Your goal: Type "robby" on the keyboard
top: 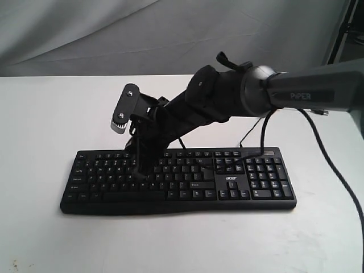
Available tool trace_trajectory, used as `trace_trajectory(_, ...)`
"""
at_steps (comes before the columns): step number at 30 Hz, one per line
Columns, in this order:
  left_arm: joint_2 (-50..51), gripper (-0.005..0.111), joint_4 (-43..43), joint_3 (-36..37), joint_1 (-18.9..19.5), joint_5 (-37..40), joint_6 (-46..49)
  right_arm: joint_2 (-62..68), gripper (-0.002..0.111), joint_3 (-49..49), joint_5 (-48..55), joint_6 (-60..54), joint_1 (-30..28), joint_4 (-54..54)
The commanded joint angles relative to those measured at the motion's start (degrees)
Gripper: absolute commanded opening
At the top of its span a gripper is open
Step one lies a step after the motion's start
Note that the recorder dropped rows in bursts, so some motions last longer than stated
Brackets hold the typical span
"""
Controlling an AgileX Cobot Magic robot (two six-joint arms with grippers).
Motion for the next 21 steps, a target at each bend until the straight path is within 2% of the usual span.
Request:
trace_trajectory(1,-0.20,0.000,0.27,0.25,-0.36,-0.31,-0.16,-2.82,0.000,-0.27,0.47,1.29,-0.44,-0.32)
trace_trajectory(6,-0.20,0.000,0.27,0.25,-0.36,-0.31,-0.16,-7.68,0.000,-0.16,0.30,3.43,-0.44,-1.84)
trace_trajectory(10,-0.20,0.000,0.27,0.25,-0.36,-0.31,-0.16,-14.37,0.000,3.41,-4.21,9.82,1.11,-9.83)
trace_trajectory(13,-0.20,0.000,0.27,0.25,-0.36,-0.31,-0.16,-20.99,0.000,8.46,-7.60,14.54,2.79,-14.80)
trace_trajectory(16,-0.20,0.000,0.27,0.25,-0.36,-0.31,-0.16,-29.11,0.000,13.59,-11.95,16.60,4.47,-15.17)
trace_trajectory(21,-0.20,0.000,0.27,0.25,-0.36,-0.31,-0.16,-51.43,0.000,29.17,-28.03,22.35,8.83,-14.30)
